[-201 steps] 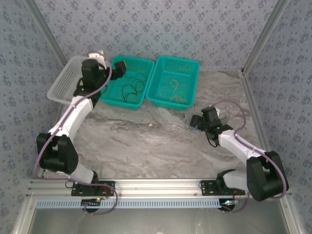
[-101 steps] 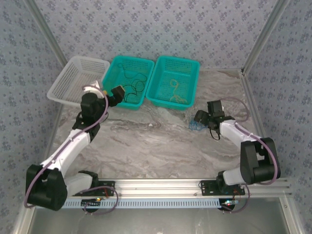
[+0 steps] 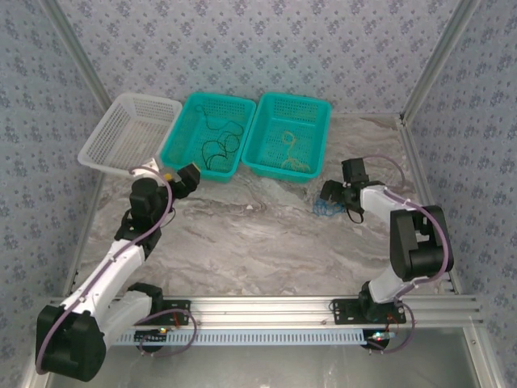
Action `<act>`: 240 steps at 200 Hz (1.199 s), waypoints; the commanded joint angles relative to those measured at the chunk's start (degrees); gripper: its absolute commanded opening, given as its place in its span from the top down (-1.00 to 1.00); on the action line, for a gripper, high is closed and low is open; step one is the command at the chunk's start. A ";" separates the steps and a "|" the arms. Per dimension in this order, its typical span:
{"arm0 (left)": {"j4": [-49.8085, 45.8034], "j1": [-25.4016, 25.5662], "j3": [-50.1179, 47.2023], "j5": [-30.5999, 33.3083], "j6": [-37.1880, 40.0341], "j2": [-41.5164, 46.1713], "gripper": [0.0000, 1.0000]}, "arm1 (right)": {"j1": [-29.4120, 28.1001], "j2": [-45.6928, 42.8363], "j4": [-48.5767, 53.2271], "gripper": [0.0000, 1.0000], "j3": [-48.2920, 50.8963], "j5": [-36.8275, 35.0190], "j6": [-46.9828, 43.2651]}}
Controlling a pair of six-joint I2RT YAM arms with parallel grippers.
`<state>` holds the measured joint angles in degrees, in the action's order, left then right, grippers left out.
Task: Untangle the cables
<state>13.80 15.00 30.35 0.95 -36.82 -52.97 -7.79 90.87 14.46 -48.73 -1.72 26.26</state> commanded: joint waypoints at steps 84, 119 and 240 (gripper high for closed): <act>1.18 -0.19 0.05 0.24 -0.66 -1.01 -0.98 | -0.57 6.71 7.51 -0.31 -6.58 0.88 -6.39; 0.69 -0.20 0.67 -1.05 -0.29 -1.62 -0.99 | -1.61 6.17 7.06 0.30 -6.33 2.09 -7.58; 5.15 1.89 4.15 -19.48 1.15 -12.58 -0.98 | -15.61 -8.66 0.06 0.89 3.63 15.60 -13.28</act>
<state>15.75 15.57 30.59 -10.79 -38.17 -63.81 -20.60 84.66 18.52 -46.68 10.79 15.81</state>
